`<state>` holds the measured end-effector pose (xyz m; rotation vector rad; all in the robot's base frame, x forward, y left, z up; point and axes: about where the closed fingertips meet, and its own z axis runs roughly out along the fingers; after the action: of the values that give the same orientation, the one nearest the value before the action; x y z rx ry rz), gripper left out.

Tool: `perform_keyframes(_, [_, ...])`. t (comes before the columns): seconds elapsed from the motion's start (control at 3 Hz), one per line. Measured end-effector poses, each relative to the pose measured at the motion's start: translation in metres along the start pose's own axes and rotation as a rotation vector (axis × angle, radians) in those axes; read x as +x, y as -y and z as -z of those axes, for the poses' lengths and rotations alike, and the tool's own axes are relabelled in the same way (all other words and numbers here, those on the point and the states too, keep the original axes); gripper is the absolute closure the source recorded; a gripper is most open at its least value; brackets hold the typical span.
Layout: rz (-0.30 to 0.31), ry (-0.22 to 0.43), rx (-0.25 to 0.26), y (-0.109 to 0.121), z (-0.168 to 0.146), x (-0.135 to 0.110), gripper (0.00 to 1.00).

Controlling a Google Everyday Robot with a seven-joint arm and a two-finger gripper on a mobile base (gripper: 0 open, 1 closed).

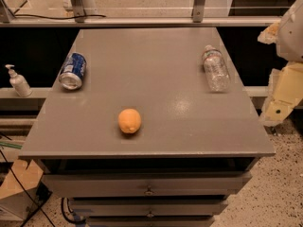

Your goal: Pick pepsi can

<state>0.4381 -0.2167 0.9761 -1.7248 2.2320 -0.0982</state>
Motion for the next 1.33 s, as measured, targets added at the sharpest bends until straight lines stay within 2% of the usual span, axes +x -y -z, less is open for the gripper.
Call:
perform_keyframes(0.33, [0.011,0.006,0.008,0.002,0.003,0.001,0.0])
perform_keyframes(0.67, [0.023,0.108,0.035,0.018,0.008,0.007,0.0])
perform_keyframes(1.0, [0.088,0.31,0.012,0.023,0.004,-0.014,0.0])
perform_keyframes(1.33, [0.153,0.526,-0.057,0.018,0.002,-0.061,0.0])
